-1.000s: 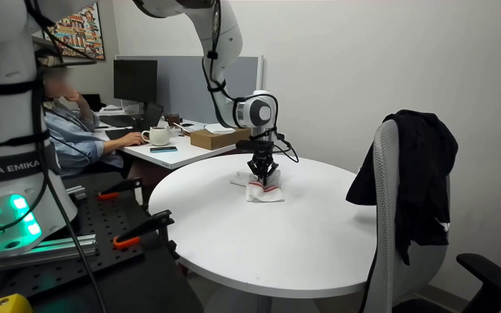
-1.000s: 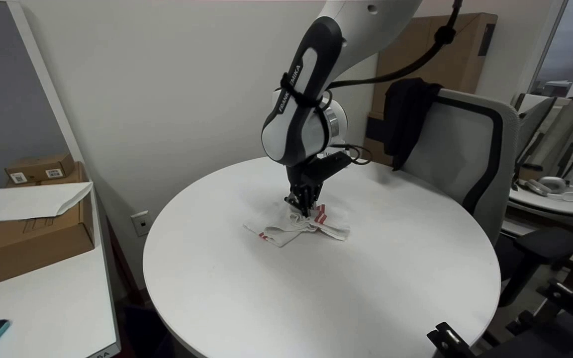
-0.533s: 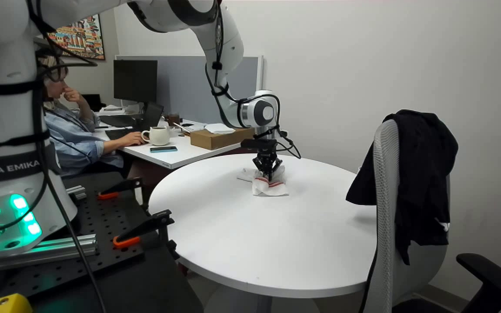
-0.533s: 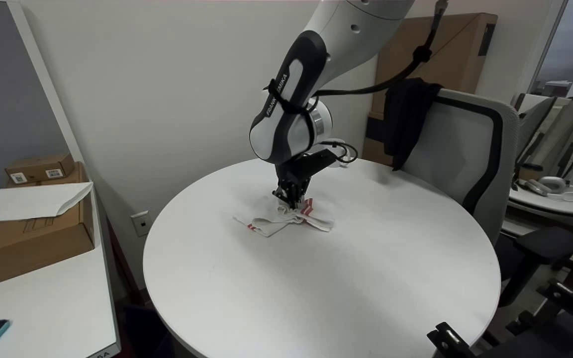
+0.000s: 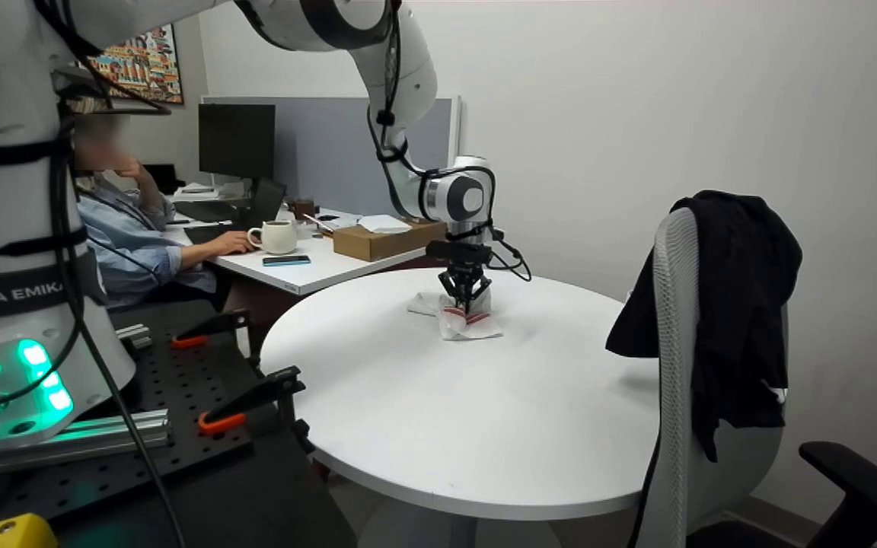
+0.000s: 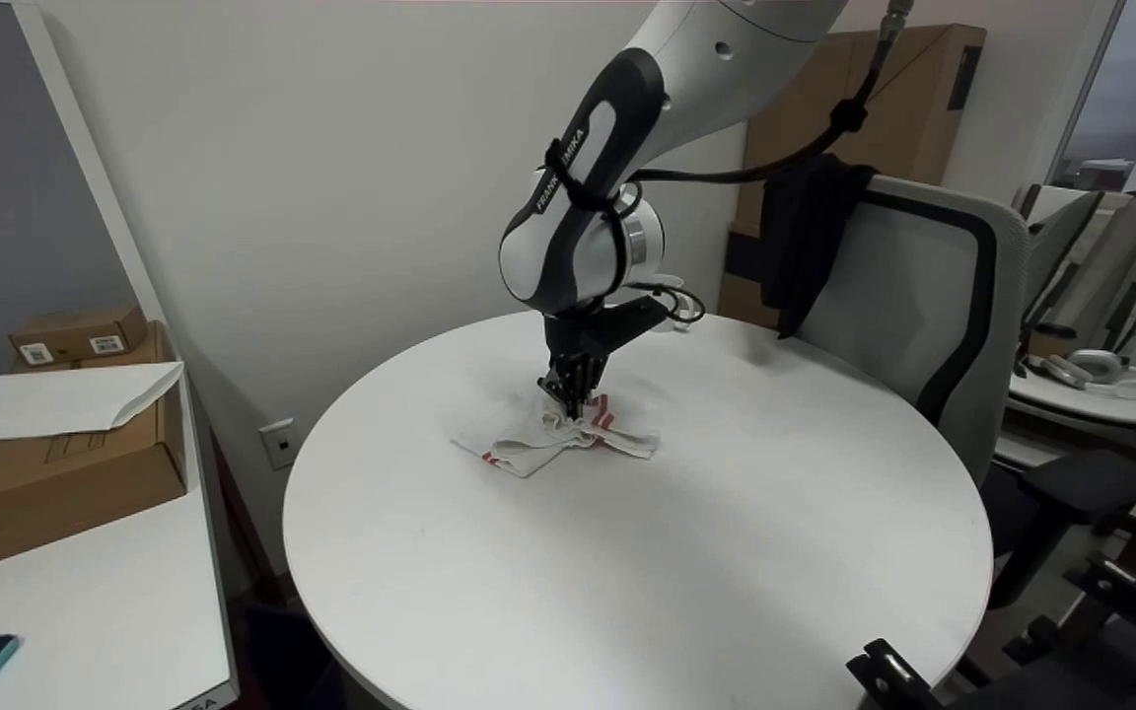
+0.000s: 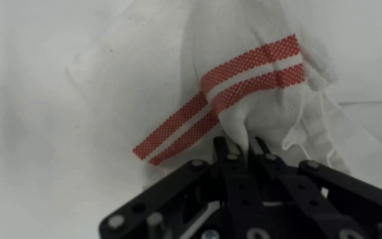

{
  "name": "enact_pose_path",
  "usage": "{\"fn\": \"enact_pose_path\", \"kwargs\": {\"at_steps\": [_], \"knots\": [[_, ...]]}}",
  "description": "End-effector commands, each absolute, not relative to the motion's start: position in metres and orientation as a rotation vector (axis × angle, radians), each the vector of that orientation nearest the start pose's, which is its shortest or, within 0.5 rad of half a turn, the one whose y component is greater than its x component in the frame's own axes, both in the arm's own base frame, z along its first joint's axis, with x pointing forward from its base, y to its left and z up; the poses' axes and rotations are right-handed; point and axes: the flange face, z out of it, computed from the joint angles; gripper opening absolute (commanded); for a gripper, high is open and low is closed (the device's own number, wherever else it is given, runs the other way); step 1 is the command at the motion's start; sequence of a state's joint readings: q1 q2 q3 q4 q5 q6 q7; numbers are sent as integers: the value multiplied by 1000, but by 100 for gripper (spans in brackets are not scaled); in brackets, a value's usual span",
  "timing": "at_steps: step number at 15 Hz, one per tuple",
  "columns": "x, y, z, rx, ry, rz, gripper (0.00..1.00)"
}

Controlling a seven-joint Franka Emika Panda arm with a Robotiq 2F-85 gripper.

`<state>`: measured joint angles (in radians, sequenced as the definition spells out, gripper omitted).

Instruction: Use the towel to wipe the table

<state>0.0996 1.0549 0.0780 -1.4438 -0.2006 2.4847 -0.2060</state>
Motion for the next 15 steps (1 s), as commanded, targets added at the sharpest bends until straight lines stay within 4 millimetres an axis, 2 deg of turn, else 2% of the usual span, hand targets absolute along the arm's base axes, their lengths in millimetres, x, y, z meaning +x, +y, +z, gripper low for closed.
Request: {"fn": "enact_pose_path", "kwargs": {"at_steps": [1, 5, 7, 8, 11, 15], "knots": [[639, 156, 52, -2909, -990, 54, 2], [590, 196, 57, -2740, -1177, 134, 2], [568, 201, 56, -2710, -1230, 178, 2], [561, 196, 54, -2719, -1245, 191, 2], [551, 162, 56, -2784, -1233, 209, 2], [535, 88, 67, -2908, -1142, 225, 2]]}}
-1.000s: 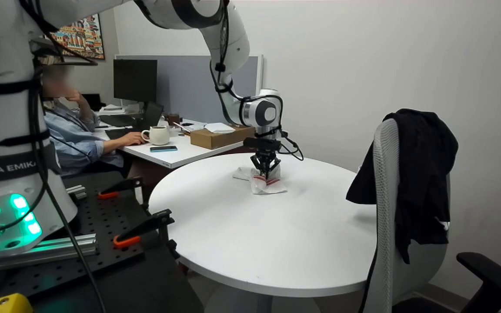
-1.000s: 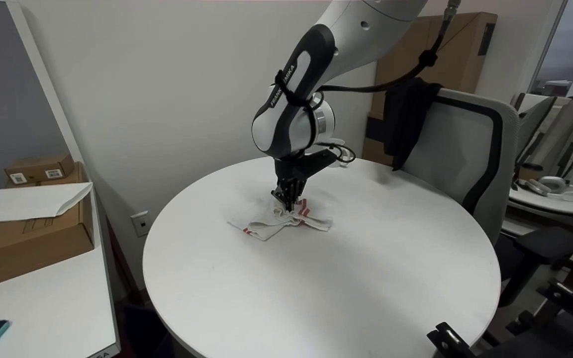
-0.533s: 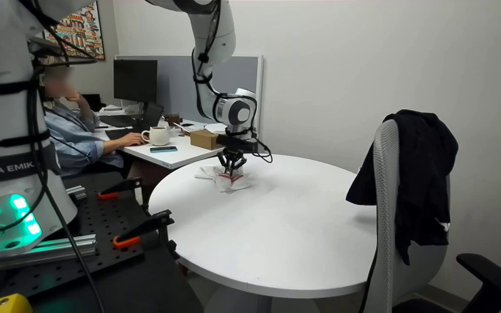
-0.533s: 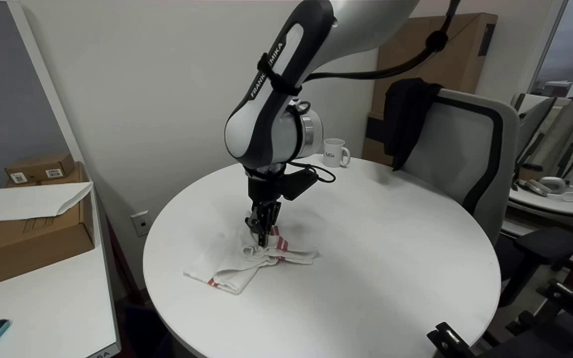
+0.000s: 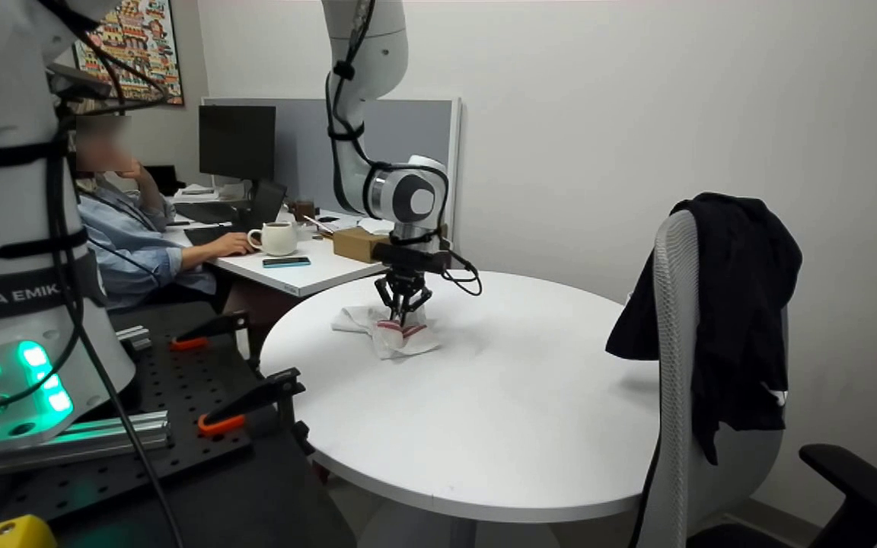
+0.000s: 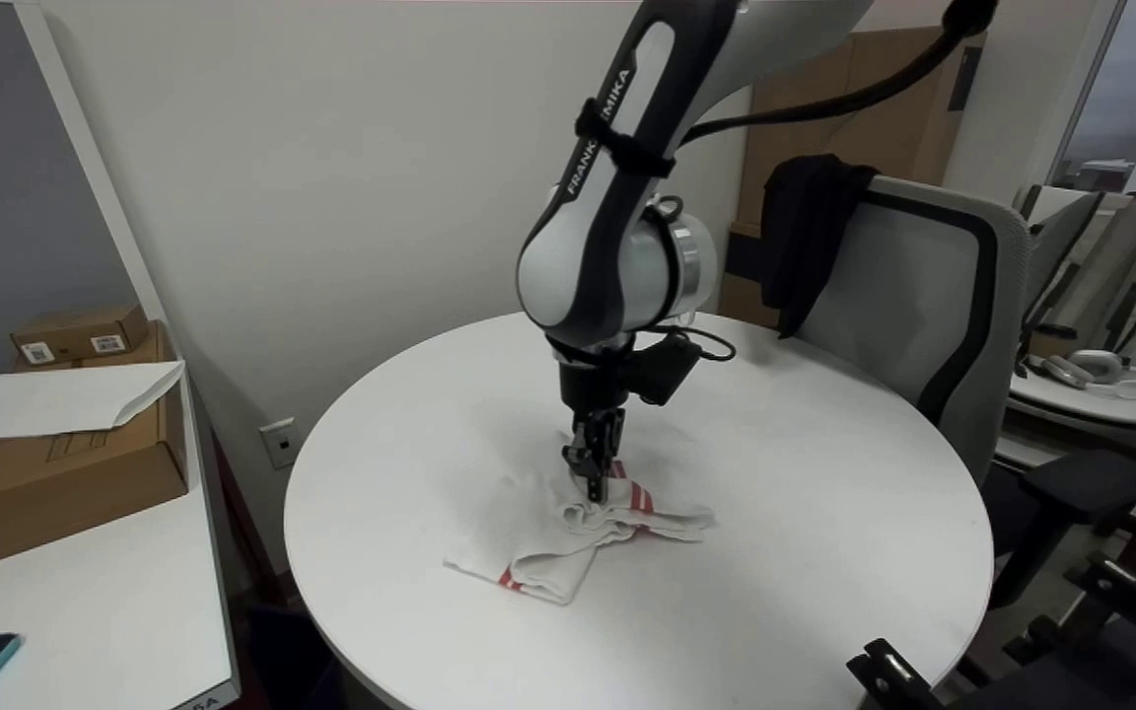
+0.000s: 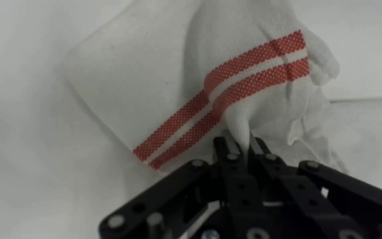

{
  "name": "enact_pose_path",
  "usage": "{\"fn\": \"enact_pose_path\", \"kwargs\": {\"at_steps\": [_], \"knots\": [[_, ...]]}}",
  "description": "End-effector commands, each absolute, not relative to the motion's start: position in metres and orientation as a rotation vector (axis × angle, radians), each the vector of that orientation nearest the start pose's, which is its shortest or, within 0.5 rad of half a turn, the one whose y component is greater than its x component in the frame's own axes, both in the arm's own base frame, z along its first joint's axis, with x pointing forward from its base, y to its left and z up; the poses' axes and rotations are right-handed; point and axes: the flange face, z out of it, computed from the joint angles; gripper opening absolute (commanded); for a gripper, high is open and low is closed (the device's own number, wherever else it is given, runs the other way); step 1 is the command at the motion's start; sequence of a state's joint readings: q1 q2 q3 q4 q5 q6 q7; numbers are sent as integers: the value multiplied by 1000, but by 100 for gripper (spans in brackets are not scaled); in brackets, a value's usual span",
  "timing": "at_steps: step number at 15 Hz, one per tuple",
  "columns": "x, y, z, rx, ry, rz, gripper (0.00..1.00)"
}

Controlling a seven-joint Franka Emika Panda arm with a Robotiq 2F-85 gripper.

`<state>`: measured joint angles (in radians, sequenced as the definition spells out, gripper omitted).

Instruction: Use the towel to wipe the table

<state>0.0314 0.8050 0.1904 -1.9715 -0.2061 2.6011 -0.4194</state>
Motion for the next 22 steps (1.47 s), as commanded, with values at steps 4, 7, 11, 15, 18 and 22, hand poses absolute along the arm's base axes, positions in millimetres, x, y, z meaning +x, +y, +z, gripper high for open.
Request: {"fn": "enact_pose_path", "kwargs": {"at_steps": [4, 7, 11, 15, 18, 22], "knots": [[519, 12, 78, -3020, -1028, 243, 2], [513, -33, 89, -3095, -915, 210, 2], [502, -54, 93, -3122, -828, 210, 2], [476, -9, 76, -3026, -931, 268, 2], [456, 44, 64, -2923, -1045, 301, 2], [442, 109, 61, -2813, -1146, 279, 2]]}}
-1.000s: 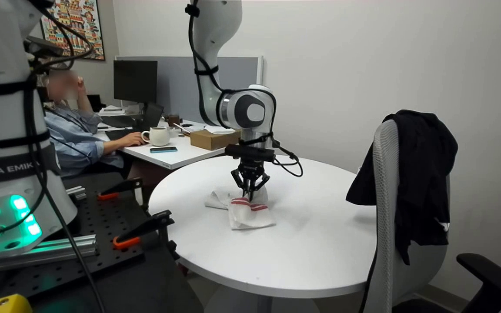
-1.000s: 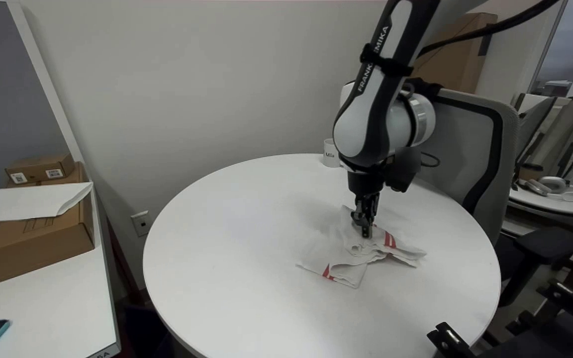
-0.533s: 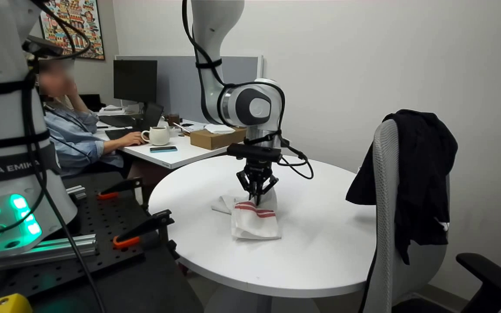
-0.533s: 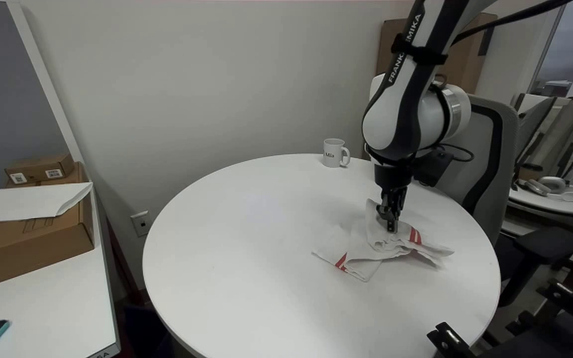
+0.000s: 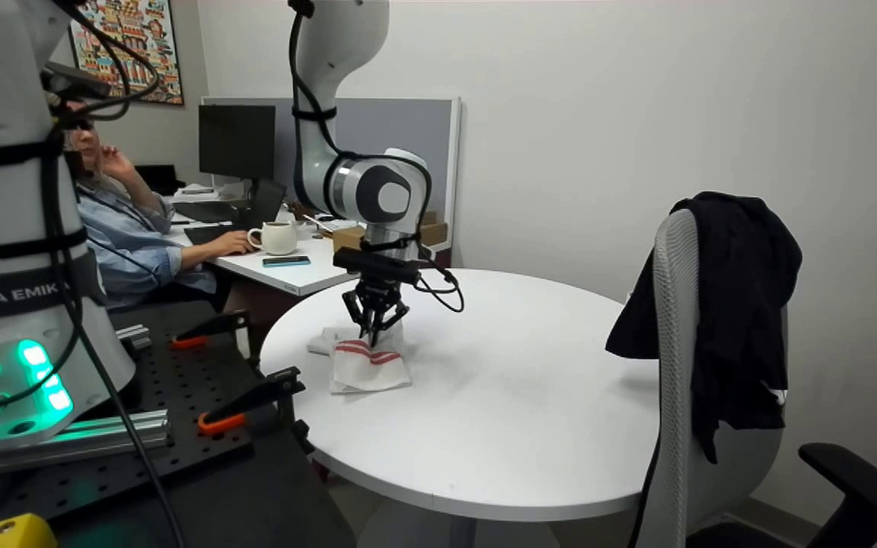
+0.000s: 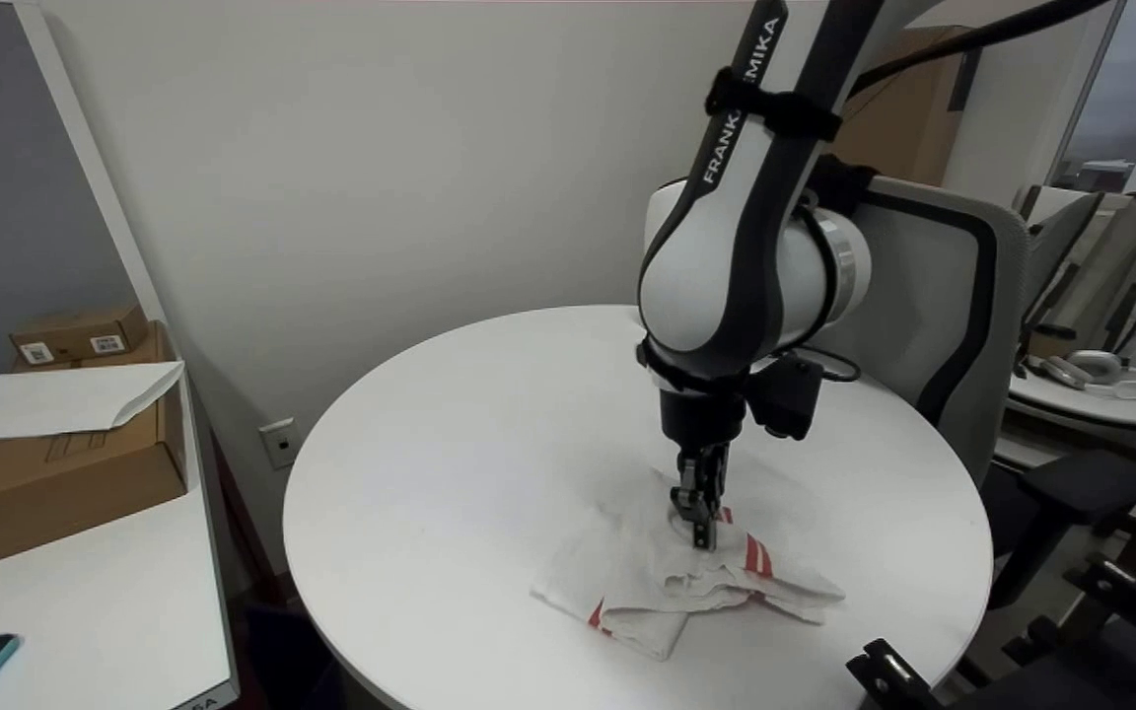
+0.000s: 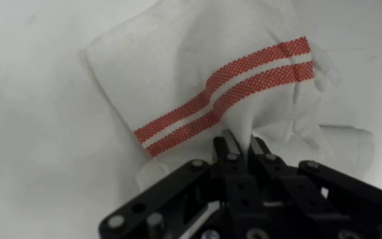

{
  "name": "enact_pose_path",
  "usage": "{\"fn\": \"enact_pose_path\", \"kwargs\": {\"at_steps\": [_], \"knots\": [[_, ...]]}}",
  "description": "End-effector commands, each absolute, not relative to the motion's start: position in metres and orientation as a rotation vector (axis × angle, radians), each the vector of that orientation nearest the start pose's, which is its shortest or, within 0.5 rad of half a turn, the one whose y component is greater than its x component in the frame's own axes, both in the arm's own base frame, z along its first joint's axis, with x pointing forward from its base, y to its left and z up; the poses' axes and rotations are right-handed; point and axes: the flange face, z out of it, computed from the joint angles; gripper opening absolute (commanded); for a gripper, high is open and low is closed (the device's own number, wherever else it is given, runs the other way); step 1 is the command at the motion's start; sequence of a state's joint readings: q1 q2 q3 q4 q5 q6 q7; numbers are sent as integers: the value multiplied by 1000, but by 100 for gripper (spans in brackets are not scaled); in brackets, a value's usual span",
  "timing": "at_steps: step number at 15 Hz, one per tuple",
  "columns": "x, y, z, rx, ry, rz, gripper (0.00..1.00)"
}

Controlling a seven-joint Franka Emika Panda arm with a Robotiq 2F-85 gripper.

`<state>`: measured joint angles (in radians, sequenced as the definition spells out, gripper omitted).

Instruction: Use the towel to wipe the table

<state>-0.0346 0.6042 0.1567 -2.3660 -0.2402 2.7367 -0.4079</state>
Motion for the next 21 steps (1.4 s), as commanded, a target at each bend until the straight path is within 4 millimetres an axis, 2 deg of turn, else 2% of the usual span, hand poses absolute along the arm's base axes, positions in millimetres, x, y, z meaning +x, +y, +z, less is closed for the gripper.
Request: {"fn": "enact_pose_path", "kwargs": {"at_steps": [1, 3, 5, 8, 11, 13, 18, 20, 21], "knots": [[444, 120, 61, -2803, -1154, 258, 2], [457, 127, 59, -2820, -1127, 210, 2], [473, 111, 56, -2879, -1081, 167, 2], [496, 61, 56, -2985, -974, 131, 2], [506, -1, 64, -3087, -838, 107, 2], [506, -39, 72, -3137, -746, 92, 2], [493, -109, 98, -3217, -524, 31, 2], [482, -125, 104, -3233, -449, 26, 2], [476, -126, 104, -3233, -439, 39, 2]]}}
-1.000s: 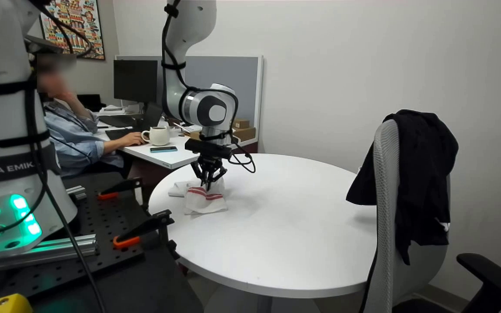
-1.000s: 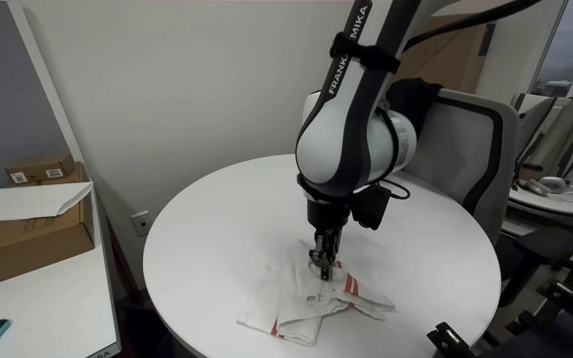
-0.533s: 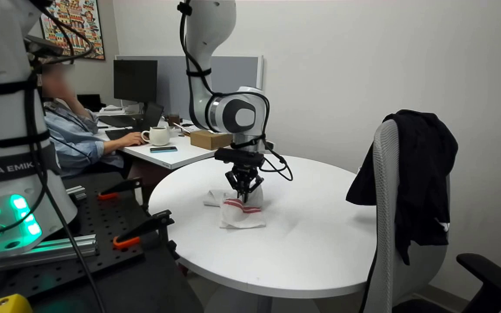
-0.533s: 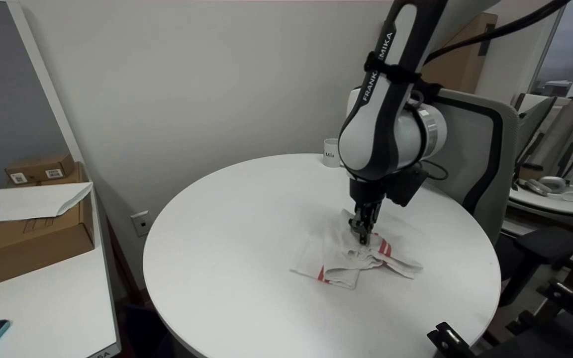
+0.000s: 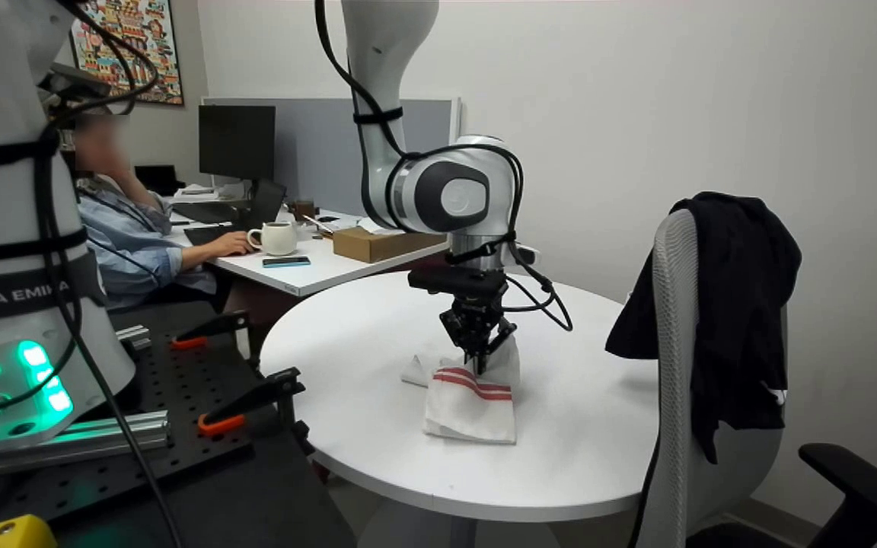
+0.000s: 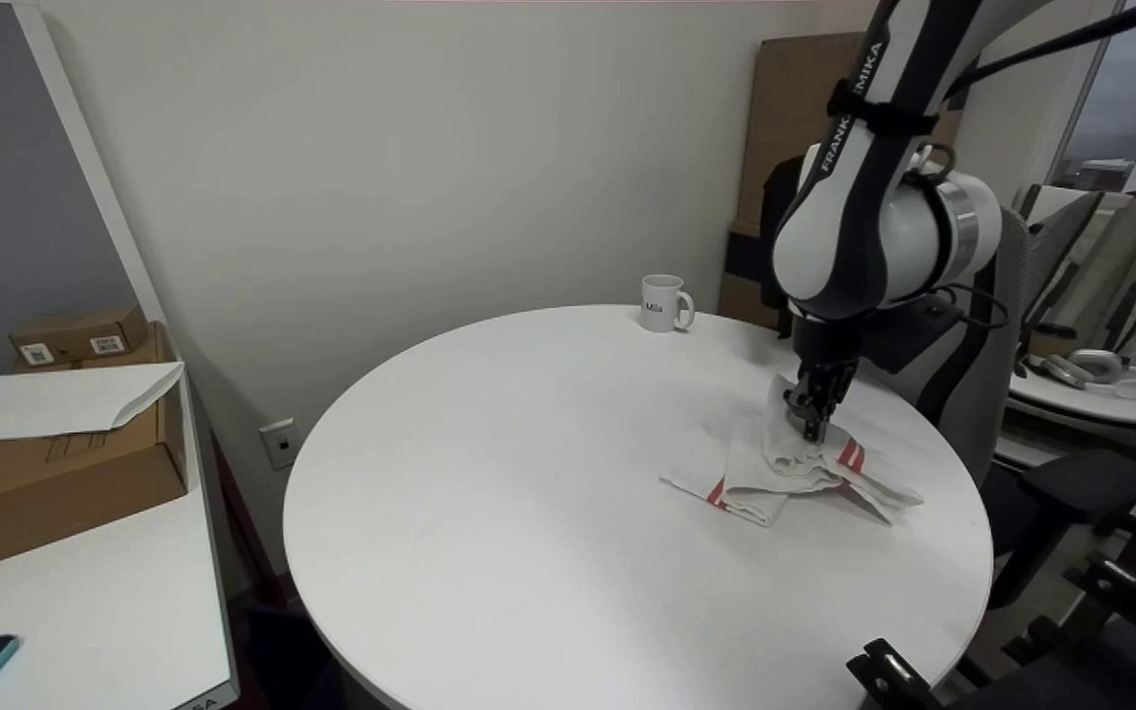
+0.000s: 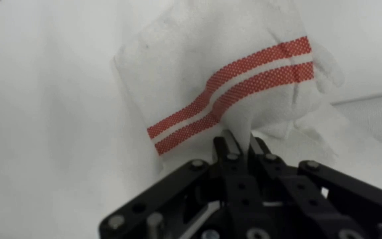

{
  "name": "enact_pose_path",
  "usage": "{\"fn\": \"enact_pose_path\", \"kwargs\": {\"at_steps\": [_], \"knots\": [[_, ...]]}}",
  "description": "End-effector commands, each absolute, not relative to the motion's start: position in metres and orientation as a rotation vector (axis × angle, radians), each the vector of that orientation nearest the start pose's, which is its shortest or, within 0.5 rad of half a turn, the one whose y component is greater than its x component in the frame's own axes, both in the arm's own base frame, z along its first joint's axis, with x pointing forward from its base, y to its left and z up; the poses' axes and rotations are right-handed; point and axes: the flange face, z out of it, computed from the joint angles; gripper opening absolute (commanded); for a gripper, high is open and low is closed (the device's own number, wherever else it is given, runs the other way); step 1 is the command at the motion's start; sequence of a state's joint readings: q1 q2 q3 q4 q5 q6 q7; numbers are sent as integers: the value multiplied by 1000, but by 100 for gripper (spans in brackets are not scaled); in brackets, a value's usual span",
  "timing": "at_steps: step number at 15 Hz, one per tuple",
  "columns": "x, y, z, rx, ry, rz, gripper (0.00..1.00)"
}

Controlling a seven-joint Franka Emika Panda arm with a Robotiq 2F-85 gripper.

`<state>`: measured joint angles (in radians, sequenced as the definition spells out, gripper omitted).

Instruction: Use the towel to wipe the table

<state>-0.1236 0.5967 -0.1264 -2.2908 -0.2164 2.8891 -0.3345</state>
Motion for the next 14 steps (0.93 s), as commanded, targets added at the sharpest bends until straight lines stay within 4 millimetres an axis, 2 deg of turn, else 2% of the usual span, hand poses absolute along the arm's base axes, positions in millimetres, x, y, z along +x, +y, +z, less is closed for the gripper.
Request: {"fn": "enact_pose_path", "kwargs": {"at_steps": [1, 4, 8, 11, 14], "knots": [[468, -123, 102, -3224, -443, 61, 2], [439, -90, 85, -3161, -524, 153, 2], [404, -10, 58, -3023, -699, 261, 2], [403, 49, 53, -2940, -751, 236, 2], [419, 99, 58, -2888, -774, 130, 2]]}}
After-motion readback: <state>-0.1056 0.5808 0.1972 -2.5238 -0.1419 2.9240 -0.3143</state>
